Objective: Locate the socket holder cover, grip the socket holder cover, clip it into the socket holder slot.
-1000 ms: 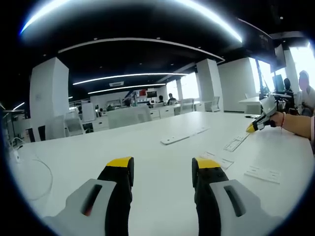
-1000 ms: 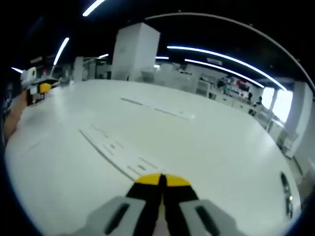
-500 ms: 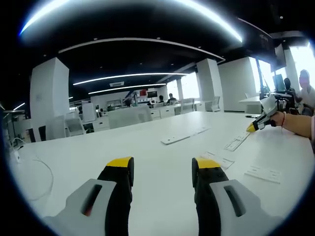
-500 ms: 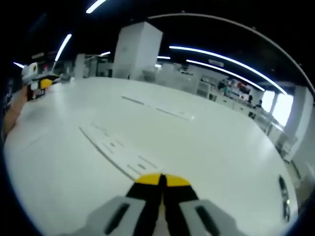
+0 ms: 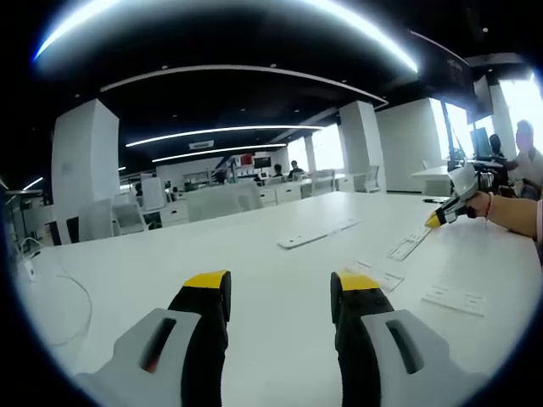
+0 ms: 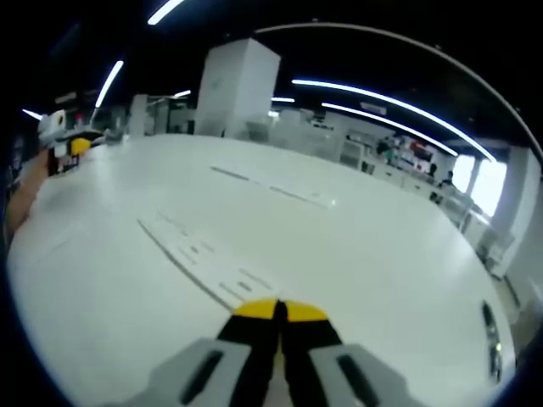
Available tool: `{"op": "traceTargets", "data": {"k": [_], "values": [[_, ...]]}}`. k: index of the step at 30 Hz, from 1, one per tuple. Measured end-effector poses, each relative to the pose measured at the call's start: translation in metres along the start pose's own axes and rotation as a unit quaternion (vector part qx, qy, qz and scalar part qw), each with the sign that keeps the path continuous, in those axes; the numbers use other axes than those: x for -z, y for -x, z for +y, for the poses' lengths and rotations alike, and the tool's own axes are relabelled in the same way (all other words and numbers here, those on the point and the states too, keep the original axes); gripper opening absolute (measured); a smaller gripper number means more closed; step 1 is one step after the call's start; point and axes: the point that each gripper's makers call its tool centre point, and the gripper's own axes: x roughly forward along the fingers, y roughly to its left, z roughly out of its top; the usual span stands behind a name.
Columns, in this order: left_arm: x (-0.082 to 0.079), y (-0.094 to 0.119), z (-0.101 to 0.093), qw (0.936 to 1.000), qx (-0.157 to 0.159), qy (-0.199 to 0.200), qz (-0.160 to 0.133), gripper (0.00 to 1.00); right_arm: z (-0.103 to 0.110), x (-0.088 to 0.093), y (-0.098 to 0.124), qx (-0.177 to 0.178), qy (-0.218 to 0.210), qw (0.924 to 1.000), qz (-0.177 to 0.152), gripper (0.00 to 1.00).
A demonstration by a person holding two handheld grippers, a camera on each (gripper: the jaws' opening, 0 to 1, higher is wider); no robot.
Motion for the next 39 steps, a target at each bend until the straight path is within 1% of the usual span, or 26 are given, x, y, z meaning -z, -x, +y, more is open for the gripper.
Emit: {"op": "traceTargets", "data": {"k": [3,39], "values": [[0.0000,-0.0004,0.0020,1.0000,-0.001,0.000,0.000,0.48,0.0004,-0.0001,-0.0002,-0.002,-0.003,1.0000,-0.002,0.04],[0.0008,0.0019,-0.0004,1.0000,-0.002,-0.001,-0.001,0.48,0.0039,-0.0004,0.0003,-0.002,-0.004,1.0000,-0.003,0.04]]}}
